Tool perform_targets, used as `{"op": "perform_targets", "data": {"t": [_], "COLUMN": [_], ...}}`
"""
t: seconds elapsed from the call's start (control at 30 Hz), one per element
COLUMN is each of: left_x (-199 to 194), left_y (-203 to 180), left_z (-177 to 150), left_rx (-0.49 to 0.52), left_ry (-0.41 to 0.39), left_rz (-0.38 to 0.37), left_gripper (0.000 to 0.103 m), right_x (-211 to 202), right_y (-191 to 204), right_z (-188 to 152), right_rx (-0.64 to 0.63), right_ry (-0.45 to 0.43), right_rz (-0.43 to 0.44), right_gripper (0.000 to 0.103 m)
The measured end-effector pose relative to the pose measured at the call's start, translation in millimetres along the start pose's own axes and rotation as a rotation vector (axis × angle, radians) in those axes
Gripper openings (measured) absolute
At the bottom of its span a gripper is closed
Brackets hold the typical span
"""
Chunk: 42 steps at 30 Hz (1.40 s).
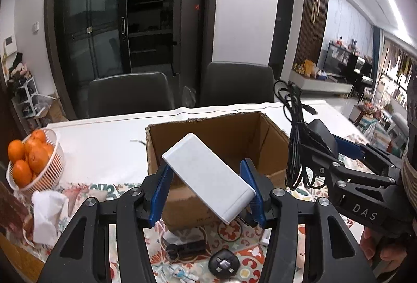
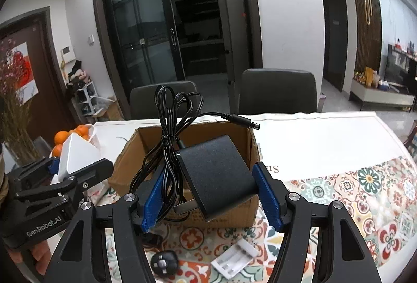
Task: Organize rigid objects
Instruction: 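Lift and carry the white block and black adapter over the cardboard box with both grippers, then open the right gripper dropping the adapter while the left releases the white block into the box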
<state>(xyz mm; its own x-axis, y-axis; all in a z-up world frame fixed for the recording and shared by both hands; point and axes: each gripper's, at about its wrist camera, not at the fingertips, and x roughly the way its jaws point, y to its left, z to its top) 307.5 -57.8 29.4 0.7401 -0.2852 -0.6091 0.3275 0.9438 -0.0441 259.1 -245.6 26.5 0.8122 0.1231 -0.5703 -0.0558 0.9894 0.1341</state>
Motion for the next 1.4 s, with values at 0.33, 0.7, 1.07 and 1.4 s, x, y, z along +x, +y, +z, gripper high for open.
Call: {"op": "perform_targets", "data": {"t": [0.33, 0.7, 1.07, 1.4], "left_x": [51.5, 93.7, 63.0, 4.8], "left_y": [6.0, 12.0, 5.7, -5.1], "left_z": [30.1, 32.6, 26.2, 11.5], "left_rx": [-0.009, -0.021, 0.004, 0.017], "left_ry": [0.149, 0.274, 0.200, 0.053], "left_rz": [0.026, 0.041, 0.092, 0.160], "left_gripper": [0.053, 0.053, 0.073, 0.083], "right_x": [50.7, 90.5, 78.7, 23.0], "right_y": [-12.3, -9.8, -14.4, -5.8], "right_z": [24.8, 32.5, 30.9, 21.3], "right_rx": [0.010, -0.054, -0.026, -0.067], "right_ry": [0.126, 0.239, 0.216, 0.099], "right_rz": [0.014, 0.019, 0.020, -0.041], "right_gripper": [0.066, 0.066, 0.069, 0.075]}}
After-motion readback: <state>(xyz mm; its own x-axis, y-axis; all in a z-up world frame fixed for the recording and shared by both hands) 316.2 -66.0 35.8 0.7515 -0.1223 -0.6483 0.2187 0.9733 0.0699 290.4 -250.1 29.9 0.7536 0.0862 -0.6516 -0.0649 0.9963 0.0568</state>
